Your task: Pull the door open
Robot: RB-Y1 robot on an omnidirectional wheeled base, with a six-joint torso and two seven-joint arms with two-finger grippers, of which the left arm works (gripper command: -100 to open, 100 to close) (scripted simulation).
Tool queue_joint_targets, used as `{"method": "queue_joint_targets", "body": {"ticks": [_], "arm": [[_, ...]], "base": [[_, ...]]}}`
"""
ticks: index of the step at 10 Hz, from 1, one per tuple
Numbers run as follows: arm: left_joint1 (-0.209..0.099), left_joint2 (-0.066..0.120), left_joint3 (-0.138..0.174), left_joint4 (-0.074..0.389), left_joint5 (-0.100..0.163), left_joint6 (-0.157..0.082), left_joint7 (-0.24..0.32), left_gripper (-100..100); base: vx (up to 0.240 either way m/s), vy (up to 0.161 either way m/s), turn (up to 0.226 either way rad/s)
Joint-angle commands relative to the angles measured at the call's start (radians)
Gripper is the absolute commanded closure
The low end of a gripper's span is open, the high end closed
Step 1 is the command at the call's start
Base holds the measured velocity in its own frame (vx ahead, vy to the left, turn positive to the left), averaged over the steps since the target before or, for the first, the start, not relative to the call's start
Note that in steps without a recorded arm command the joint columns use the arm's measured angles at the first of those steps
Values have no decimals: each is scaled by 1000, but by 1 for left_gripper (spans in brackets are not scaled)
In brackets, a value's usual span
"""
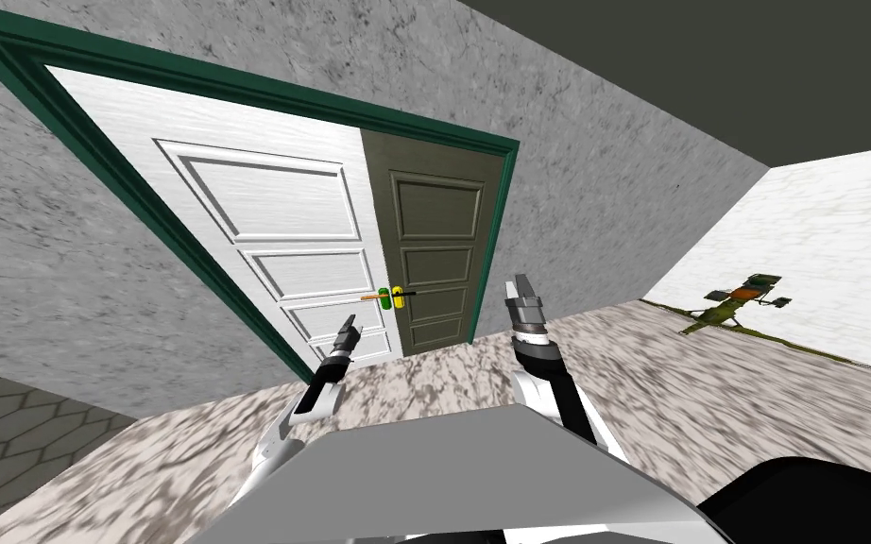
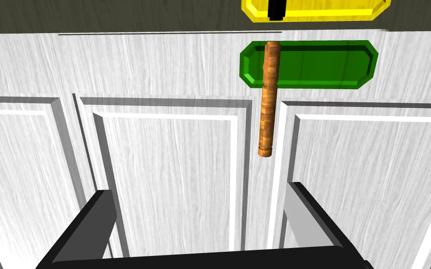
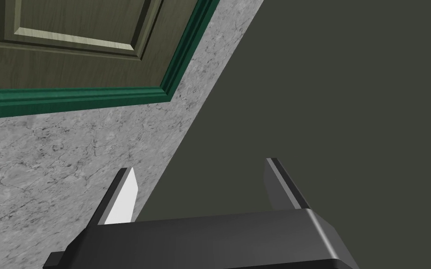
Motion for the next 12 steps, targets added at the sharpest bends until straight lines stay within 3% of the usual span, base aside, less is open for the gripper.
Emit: {"method": "queue_joint_targets", "body": {"ticks": [1, 5, 9, 10, 11, 12], "arm": [[-14, 7, 5, 33, 3, 10, 3, -100], [-56, 33, 22, 142, 15, 38, 18, -100], [-82, 49, 33, 210, 23, 55, 27, -100], [-79, 45, 30, 201, 21, 48, 24, -100], [-69, 65, 62, 229, 24, 41, 33, -100], [-65, 73, 76, 240, 26, 37, 37, -100]], "base": [[89, 16, -58], [131, 16, -72], [127, 18, -48], [66, 2, -11], [106, 42, -34], [155, 74, -62]]}}
